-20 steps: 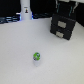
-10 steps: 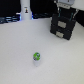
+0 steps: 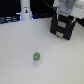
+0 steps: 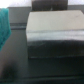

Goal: Open the kcup holder, insert the kcup into the holder, and close the kcup holder

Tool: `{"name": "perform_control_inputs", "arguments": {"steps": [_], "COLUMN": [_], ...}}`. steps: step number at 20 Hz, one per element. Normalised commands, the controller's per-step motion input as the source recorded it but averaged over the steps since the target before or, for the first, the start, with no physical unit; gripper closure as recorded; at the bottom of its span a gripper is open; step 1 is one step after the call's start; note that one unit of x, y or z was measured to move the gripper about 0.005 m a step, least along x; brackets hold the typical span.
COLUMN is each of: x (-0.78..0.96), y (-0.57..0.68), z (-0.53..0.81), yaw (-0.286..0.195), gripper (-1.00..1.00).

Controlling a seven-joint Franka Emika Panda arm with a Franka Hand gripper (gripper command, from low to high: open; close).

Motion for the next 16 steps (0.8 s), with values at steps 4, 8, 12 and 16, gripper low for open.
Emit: {"name": "perform_control_inputs", "arguments": {"steps": [4, 8, 12, 16], "x": [-0.46, -0.37, -0.26, -0.05], "y": [0.01, 0.03, 0.03, 0.01], "z": [-0.32, -0.15, -0.02, -0.01], "yaw": [-0.007, 0.002, -0.006, -0.007], "gripper": [-1.0, 1.0, 1.0, 1.0]}}
